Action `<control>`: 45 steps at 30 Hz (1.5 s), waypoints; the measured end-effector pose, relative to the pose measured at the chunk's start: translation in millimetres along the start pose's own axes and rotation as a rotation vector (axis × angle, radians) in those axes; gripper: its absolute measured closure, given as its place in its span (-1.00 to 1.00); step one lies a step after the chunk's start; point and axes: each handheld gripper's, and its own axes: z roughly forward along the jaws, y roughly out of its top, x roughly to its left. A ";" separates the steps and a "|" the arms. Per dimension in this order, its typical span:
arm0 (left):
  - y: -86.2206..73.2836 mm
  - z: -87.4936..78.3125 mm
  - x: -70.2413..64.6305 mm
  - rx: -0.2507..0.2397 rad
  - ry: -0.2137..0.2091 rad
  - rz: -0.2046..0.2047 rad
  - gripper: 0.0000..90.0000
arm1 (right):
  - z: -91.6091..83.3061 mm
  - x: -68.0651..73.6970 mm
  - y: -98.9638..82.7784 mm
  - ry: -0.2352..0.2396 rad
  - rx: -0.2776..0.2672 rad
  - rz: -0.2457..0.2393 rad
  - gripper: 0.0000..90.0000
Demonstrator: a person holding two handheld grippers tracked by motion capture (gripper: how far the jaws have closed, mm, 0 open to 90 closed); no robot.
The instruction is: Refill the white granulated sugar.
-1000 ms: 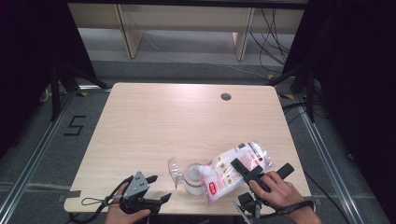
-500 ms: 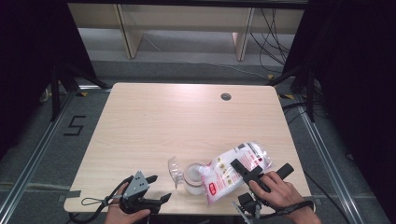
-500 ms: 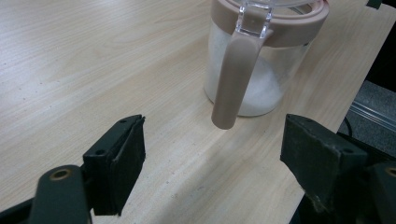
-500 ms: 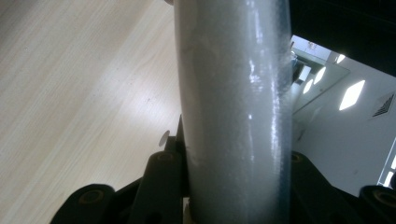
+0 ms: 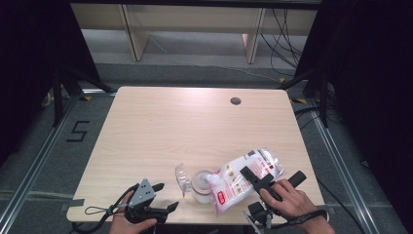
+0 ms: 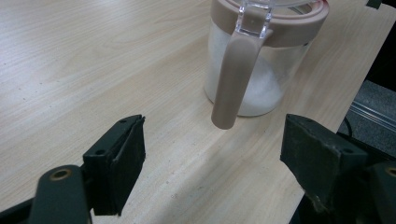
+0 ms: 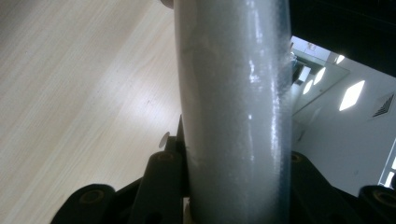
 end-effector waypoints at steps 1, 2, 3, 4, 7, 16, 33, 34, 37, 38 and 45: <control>0.2 -0.5 0.1 0.005 0.003 0.003 -0.52 | 0.0 0.1 0.0 -0.005 -0.003 0.005 0.61; 0.2 -0.4 0.1 0.005 0.002 0.002 -0.52 | 0.0 0.1 0.0 -0.005 -0.003 0.005 0.61; 0.2 -0.5 0.2 0.005 0.003 0.003 -0.52 | -0.1 -0.4 -0.1 0.000 -0.001 0.002 0.62; 0.0 0.0 0.1 0.000 0.000 0.000 -0.52 | -0.1 -0.2 0.0 -0.001 -0.001 0.003 0.61; 0.2 -0.5 0.1 0.006 0.004 0.004 -0.52 | 0.0 0.0 0.0 0.000 -0.001 0.000 0.62; 0.1 -0.2 0.2 0.006 0.003 0.004 -0.52 | -0.5 -0.6 -0.4 0.008 0.004 0.000 0.62; 0.7 -0.4 1.8 0.004 0.001 0.029 -0.52 | -0.2 -0.4 -0.7 0.009 0.003 -0.004 0.62; 0.8 -0.6 1.9 0.005 0.001 0.032 -0.52 | -0.2 0.0 -0.8 0.007 0.001 0.004 0.62; 0.3 -0.6 0.3 0.006 0.003 0.004 -0.52 | -0.4 -0.9 -0.6 0.009 0.004 -0.005 0.62; 0.5 -0.6 1.2 0.006 0.002 0.020 -0.52 | -0.3 -0.7 -0.7 0.007 0.001 -0.004 0.62; 0.8 -0.6 1.9 0.007 0.001 0.033 -0.52 | -0.2 -0.6 -0.6 0.010 0.002 -0.004 0.62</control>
